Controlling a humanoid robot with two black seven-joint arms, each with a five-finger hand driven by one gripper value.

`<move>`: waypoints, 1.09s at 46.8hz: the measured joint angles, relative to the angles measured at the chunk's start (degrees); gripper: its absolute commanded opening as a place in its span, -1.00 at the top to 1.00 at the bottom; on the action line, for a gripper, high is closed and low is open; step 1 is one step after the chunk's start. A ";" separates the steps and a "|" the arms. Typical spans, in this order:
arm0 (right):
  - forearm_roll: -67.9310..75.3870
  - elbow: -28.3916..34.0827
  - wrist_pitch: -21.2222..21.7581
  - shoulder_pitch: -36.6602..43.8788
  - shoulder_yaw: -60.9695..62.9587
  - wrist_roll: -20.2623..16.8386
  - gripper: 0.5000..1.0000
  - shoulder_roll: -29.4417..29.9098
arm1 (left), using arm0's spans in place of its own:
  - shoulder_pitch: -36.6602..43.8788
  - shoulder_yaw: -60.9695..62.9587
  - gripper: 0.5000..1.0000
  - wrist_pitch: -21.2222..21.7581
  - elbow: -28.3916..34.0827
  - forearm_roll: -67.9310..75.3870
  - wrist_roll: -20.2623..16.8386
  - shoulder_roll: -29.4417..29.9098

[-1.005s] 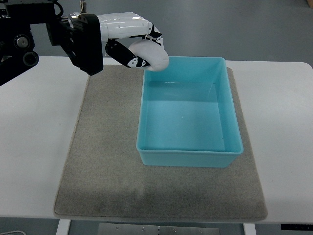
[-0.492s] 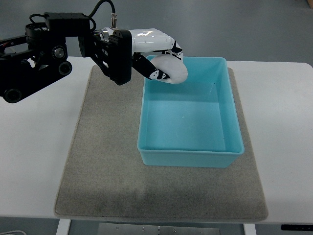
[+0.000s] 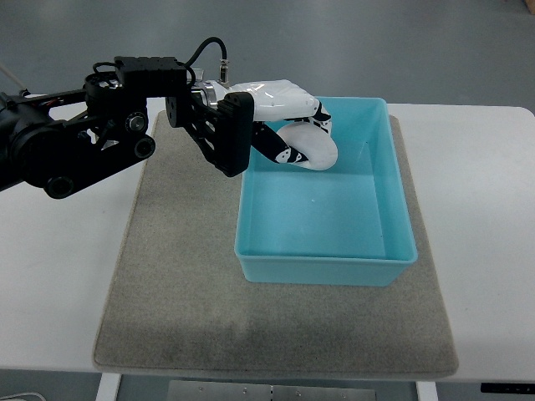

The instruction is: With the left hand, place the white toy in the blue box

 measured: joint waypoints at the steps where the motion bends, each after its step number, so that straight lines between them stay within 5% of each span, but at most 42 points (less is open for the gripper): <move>1: 0.00 0.00 0.00 0.00 0.00 0.00 -0.74 0.00 | 0.34 0.03 1.00 0.76 0.35 0.44 0.00 -0.35; 14: 0.01 0.01 0.00 0.00 0.02 0.00 -0.74 0.00 | 1.94 1.45 1.00 5.16 1.22 2.27 0.00 -1.25; 19: 0.01 0.00 0.00 0.00 0.02 0.00 -0.74 0.00 | 2.74 1.56 0.36 5.97 1.24 2.27 -0.08 -1.39; 24: 0.01 0.00 0.00 0.00 0.02 0.00 -0.74 0.00 | 3.77 1.84 0.18 7.64 1.48 2.36 -0.08 -1.93; 34: 0.01 0.00 0.00 0.00 0.02 0.00 -0.74 0.00 | 4.40 1.95 -0.81 7.97 1.76 2.35 -0.08 -2.36; 51: 0.01 0.00 0.00 0.00 0.02 0.00 -0.74 0.00 | 4.39 1.13 -0.98 6.93 1.66 -10.54 0.00 -1.24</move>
